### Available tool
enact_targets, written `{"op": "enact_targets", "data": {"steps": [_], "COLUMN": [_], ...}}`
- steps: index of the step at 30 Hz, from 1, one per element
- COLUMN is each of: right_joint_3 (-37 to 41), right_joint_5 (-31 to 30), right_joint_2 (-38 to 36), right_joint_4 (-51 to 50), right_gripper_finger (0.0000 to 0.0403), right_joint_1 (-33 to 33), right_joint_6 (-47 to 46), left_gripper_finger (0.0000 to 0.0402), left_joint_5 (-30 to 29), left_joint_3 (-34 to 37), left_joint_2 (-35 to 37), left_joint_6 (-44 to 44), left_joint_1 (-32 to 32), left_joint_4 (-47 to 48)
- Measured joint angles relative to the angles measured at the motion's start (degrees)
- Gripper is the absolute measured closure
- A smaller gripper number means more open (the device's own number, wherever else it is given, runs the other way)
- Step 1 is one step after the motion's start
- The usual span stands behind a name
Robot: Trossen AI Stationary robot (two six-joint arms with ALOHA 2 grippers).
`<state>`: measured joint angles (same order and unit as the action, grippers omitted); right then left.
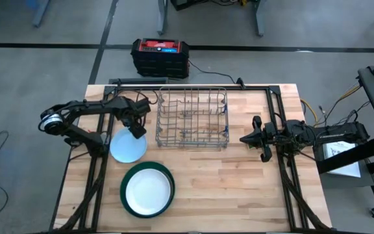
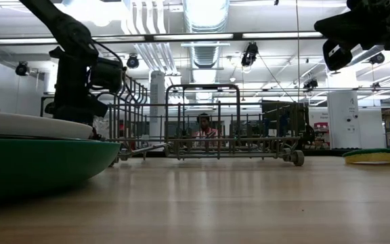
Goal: Sort dishes
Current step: Put the light blue plate in the dishwasher rack
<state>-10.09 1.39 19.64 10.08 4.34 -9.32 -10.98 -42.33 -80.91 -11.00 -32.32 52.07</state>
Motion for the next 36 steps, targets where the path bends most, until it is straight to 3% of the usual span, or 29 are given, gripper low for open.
{"op": "enact_targets", "data": {"steps": [8, 23, 31, 36], "right_joint_3": [0.0, 0.0, 0.0, 0.0], "right_joint_5": [0.0, 0.0, 0.0, 0.0], "right_joint_2": [0.0, 0.0, 0.0, 0.0], "right_joint_4": [0.0, 0.0, 0.0, 0.0], "right_gripper_finger": [0.0403, 0.0403, 0.0403, 0.0403], "right_joint_1": [0.0, 0.0, 0.0, 0.0], "right_joint_6": [0.0, 0.0, 0.0, 0.0], "left_gripper_finger": [0.0284, 0.0289, 0.0387, 0.0392], "left_joint_5": [5.8, 5.8, 5.9, 5.9], "left_joint_3": [0.4, 0.3, 0.4, 0.3], "left_joint_2": [-1.4, -6.8, -6.1, -6.0], "left_joint_6": [-0.1, 0.7, 0.6, -0.1], "left_joint_1": [-0.7, -0.8, -0.8, -0.6], "left_joint_4": [-0.1, -0.5, 0.0, 0.1]}}
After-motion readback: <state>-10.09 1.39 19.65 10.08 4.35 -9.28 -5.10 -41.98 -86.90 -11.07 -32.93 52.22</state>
